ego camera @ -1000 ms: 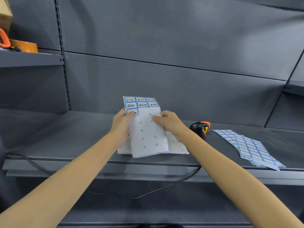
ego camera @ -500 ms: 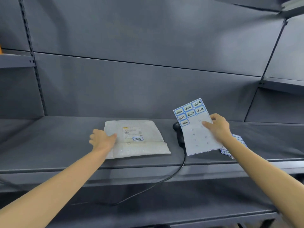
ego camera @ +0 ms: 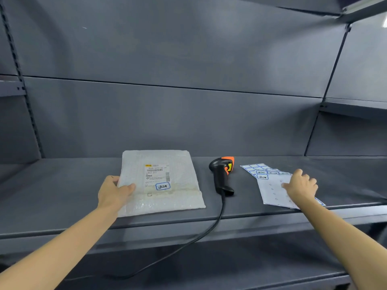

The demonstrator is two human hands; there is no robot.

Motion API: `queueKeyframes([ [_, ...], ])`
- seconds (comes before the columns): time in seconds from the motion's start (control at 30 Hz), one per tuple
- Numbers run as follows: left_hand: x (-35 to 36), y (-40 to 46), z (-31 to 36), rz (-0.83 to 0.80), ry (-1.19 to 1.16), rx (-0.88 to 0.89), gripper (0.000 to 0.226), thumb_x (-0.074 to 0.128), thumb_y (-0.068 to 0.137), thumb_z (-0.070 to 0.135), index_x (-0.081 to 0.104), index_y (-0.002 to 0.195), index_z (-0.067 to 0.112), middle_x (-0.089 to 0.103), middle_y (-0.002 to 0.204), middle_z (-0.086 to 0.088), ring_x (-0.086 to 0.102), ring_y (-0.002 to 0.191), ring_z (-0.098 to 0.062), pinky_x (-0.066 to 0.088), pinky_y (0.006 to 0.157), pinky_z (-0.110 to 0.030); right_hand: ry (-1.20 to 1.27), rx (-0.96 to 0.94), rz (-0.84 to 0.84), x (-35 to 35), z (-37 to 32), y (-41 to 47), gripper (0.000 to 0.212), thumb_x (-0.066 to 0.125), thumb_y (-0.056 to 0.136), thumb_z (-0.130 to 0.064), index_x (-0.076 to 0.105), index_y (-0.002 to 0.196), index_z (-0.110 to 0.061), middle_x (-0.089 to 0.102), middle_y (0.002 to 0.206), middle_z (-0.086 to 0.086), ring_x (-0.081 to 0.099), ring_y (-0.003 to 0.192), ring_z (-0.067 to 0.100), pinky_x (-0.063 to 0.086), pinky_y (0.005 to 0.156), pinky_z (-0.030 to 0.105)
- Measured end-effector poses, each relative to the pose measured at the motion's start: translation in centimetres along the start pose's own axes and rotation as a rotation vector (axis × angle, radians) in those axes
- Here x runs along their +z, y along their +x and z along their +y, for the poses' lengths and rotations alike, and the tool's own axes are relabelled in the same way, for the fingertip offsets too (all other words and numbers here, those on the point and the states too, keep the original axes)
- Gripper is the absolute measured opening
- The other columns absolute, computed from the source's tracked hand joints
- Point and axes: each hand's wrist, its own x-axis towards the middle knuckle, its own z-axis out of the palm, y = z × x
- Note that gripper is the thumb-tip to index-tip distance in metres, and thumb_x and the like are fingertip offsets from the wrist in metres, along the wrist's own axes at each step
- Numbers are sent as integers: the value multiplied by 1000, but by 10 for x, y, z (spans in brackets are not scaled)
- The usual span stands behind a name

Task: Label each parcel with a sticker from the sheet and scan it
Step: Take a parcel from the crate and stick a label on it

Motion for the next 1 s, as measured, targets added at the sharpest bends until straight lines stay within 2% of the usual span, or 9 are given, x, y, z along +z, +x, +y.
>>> queueKeyframes([
  [0.13, -2, -3, -2, 37, -127, 64, 32, 67, 84, 6, 50, 111, 11, 56, 107, 0, 56, 92, -23, 41, 74, -31, -78, -56, 6, 3, 1, -4, 46, 62, 92, -26, 42, 123, 1, 49, 128, 22, 42, 121, 38, 34, 99, 42],
  [0.27, -7, -7, 1, 56, -279, 107, 34, 68, 82, 1, 53, 109, 14, 62, 100, -1, 59, 80, -17, 42, 60, -26, -67, -124, 23, 7, -2, -10, 37, 53, 95, -23, 44, 123, 0, 52, 127, 19, 44, 121, 36, 34, 99, 41],
  [0.43, -11, -14, 13, 64, -415, 139, 29, 70, 82, 2, 54, 100, 19, 64, 93, 2, 60, 78, -15, 48, 71, -34, -76, -202, 4, 5, -12, -19, 42, 45, 97, -26, 44, 132, -4, 51, 135, 15, 42, 128, 31, 30, 104, 37],
  [0.5, -9, -19, 21, 50, -469, 161, 29, 69, 82, 1, 54, 89, 26, 64, 88, 7, 61, 79, -14, 49, 69, -33, -82, -225, 17, 0, -13, -20, 41, 46, 97, -27, 44, 132, -5, 52, 134, 14, 43, 127, 29, 30, 104, 37],
  [0.6, 2, -29, 38, -10, -530, 192, 34, 69, 81, 0, 52, 83, 29, 64, 81, 16, 63, 73, -5, 48, 57, -26, -113, -254, 60, -12, -12, -21, 40, 46, 97, -28, 46, 130, -5, 54, 133, 13, 45, 127, 28, 31, 103, 37],
  [0.7, 23, -42, 53, -89, -559, 223, 32, 68, 80, -2, 53, 86, 25, 63, 77, 18, 62, 57, 9, 47, 44, -15, -124, -252, 89, -28, -1, -22, 39, 47, 97, -28, 47, 129, -4, 54, 132, 14, 45, 126, 29, 30, 103, 37],
  [0.77, 40, -52, 62, -148, -566, 238, 32, 69, 80, -3, 54, 87, 24, 64, 78, 18, 62, 58, 10, 47, 45, -12, -148, -231, 92, -40, 13, -23, 39, 47, 97, -30, 47, 126, -4, 55, 129, 15, 47, 122, 31, 32, 102, 38],
  [0.87, 68, -70, 74, -267, -573, 249, 34, 71, 79, -3, 54, 86, 26, 69, 86, 12, 66, 67, 4, 50, 54, -18, -170, -182, 118, -58, 41, -26, 41, 47, 96, -31, 47, 126, -3, 56, 127, 16, 48, 121, 32, 32, 102, 40],
  [1.0, 109, -104, 86, -433, -596, 249, 35, 71, 77, -6, 55, 88, 23, 71, 87, 9, 68, 67, 2, 51, 52, -15, -200, -92, 164, -81, 90, -34, 38, 51, 94, -30, 50, 119, -1, 57, 125, 19, 50, 119, 34, 33, 100, 41],
])
